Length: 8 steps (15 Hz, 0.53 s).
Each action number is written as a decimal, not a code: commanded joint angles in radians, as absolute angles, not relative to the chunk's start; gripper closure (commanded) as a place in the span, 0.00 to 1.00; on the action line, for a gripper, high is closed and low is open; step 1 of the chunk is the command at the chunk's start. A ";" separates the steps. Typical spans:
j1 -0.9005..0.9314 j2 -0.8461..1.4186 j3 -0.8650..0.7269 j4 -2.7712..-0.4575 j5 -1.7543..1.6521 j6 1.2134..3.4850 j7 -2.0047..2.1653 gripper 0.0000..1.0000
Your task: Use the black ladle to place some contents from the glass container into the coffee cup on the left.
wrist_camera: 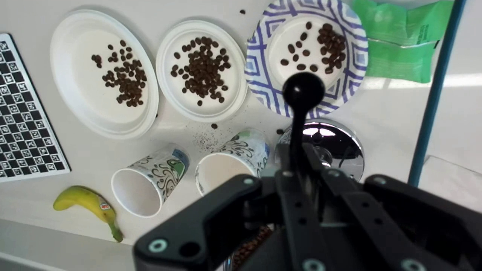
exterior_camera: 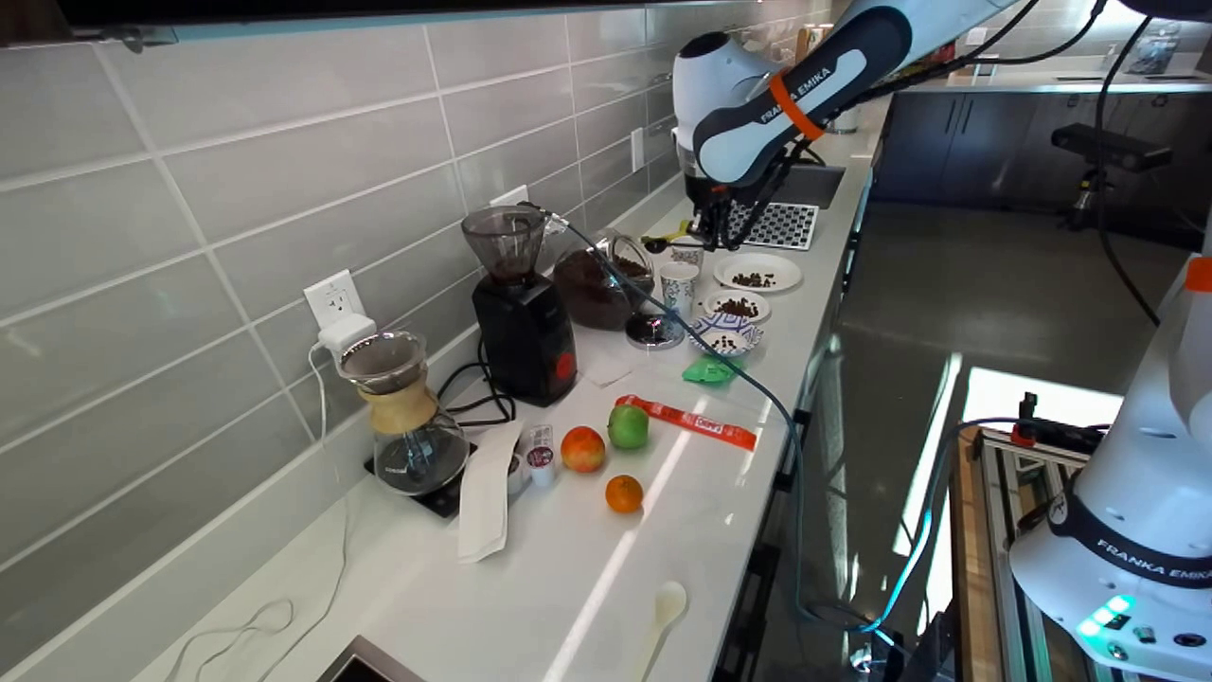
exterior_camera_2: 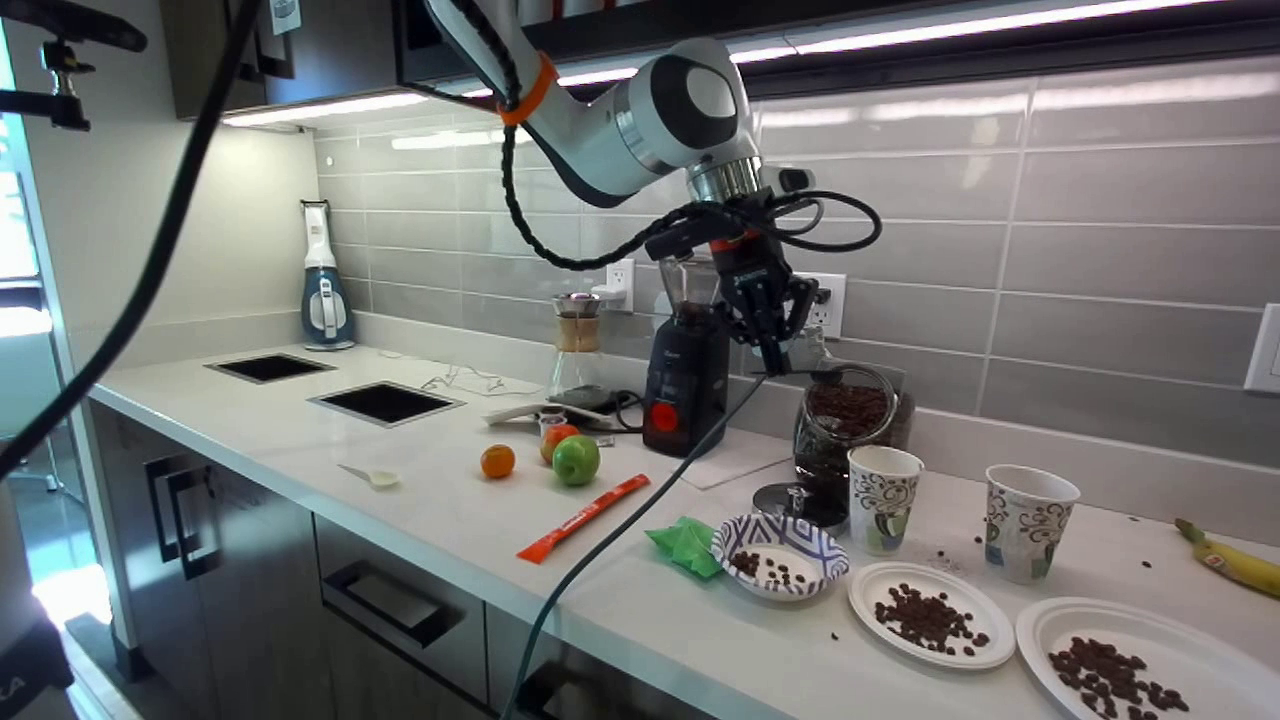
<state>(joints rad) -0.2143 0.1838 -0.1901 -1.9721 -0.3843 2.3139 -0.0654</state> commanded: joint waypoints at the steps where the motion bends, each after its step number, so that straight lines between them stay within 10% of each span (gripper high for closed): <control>1: -0.206 0.204 -0.202 -1.949 -0.381 2.313 -0.071 0.91; 8: -0.193 0.296 -0.219 -1.860 -0.462 2.312 -0.058 0.98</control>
